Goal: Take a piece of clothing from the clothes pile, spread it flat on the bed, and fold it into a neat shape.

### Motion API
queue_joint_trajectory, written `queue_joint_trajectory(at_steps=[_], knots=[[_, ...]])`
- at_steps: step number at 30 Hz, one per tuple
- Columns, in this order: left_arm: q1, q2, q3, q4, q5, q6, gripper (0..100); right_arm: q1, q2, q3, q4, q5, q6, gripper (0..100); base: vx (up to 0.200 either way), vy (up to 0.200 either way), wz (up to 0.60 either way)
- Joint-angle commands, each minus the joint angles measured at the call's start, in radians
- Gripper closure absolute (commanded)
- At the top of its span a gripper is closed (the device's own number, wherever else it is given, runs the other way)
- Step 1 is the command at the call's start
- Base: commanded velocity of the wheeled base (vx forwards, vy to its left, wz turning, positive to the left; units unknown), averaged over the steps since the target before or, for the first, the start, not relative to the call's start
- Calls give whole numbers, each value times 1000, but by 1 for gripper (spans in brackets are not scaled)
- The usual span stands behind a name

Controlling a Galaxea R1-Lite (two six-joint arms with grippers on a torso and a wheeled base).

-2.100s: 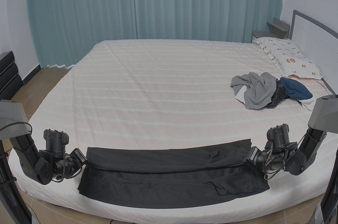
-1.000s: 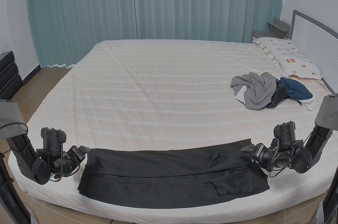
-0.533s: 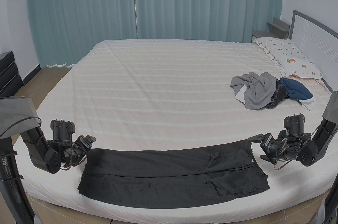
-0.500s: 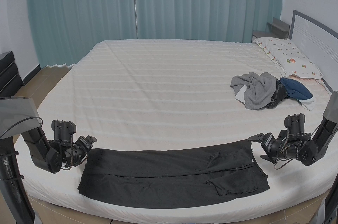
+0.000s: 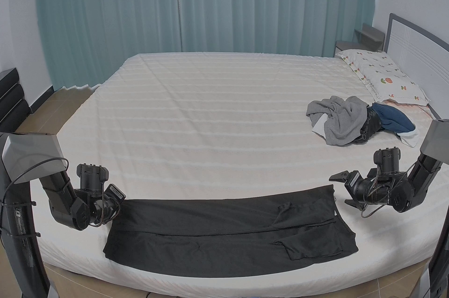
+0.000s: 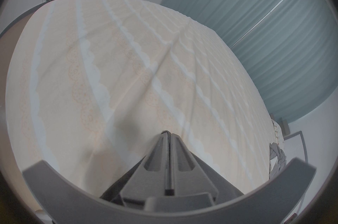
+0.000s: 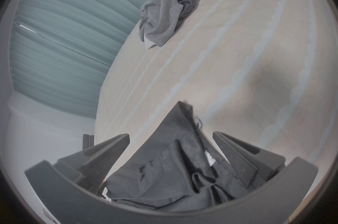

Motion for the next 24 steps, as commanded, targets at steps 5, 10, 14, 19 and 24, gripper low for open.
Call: queue_joint_trajectory(at_steps=[5,10,14,19,24], knots=[[10,9,2,-1,5,-1,100,13,132,-90,-7,-2,1,0,0,0,0],[9,11,2,-1,5,-1,100,14,158,-121,-10,-27,10,100,0,0,0],[7,11,2,-1,5,-1,100,17,181,-142,-10,-59,12,100,0,0,0],[6,11,2,1,5,0,100,16,196,-152,-34,-79,13,100,0,0,0],[4,11,2,1,5,2,100,13,198,-145,-60,-79,15,100,0,0,0]])
